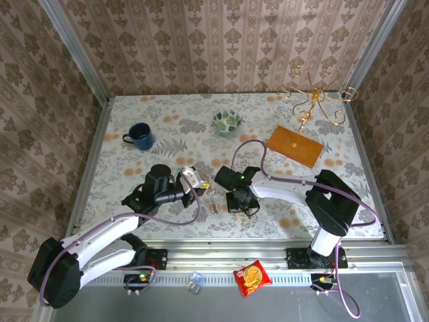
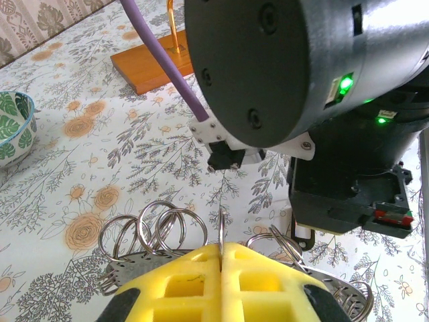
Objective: Put the keys on the keyring
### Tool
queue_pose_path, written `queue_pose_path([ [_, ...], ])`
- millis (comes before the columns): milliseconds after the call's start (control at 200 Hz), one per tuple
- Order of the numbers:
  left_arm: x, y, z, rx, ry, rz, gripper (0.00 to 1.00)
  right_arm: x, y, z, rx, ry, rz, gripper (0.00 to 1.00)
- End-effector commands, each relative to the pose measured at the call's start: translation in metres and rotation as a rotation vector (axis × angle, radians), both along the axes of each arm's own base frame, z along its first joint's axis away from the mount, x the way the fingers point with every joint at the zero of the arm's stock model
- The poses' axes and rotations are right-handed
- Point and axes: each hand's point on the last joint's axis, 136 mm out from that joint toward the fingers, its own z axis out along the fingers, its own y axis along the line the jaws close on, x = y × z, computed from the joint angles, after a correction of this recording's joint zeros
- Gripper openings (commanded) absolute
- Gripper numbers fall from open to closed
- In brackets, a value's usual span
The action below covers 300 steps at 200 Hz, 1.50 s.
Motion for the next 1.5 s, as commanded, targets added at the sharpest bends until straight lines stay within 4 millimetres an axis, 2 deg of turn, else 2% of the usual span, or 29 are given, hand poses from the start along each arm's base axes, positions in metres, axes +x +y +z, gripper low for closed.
queue_pose_path([
  [0,-0.001,-0.002,0.008,-0.013,-0.04,-0.017,0.0,-0.012,0.006,0.002,0.069,0.031,0.099,0.0],
  [265,-0.001,-0.002,0.008,-0.014,-0.039,-0.019,0.0,-0.015,0.004,-0.004,0.092,0.078,0.158,0.0],
  [510,-0.001,-0.002,0.007,-0.009,-0.038,-0.017,0.0,-0.012,-0.008,-0.012,0.045,0.1,0.144,0.0],
  [710,-0.001,-0.002,0.007,-0.011,-0.039,-0.02,0.0,-0.007,-0.009,-0.011,0.023,0.091,0.138,0.0],
  [785,-0.001,-0.002,0.007,-0.009,-0.038,-0.019,0.0,-0.005,-0.007,-0.009,0.029,0.085,0.138,0.09],
  [875,-0.001,-0.002,0.007,-0.01,-0.038,-0.019,0.0,-0.001,-0.007,-0.004,0.025,0.07,0.126,0.25],
  [925,-0.001,-0.002,0.007,-0.009,-0.037,-0.018,0.0,0.001,-0.008,0.0,0.019,0.055,0.116,0.29],
  [1085,-0.001,-0.002,0.007,-0.009,-0.038,-0.018,0.0,0.009,-0.019,0.006,-0.028,0.008,0.058,0.32],
  [1250,-0.002,-0.002,0.007,-0.01,-0.038,-0.02,0.0,0.014,-0.031,0.001,-0.109,-0.006,0.001,0.33],
  [1495,-0.002,-0.001,0.007,-0.008,-0.037,-0.018,0.0,0.022,-0.026,-0.001,-0.114,-0.018,-0.03,0.34],
])
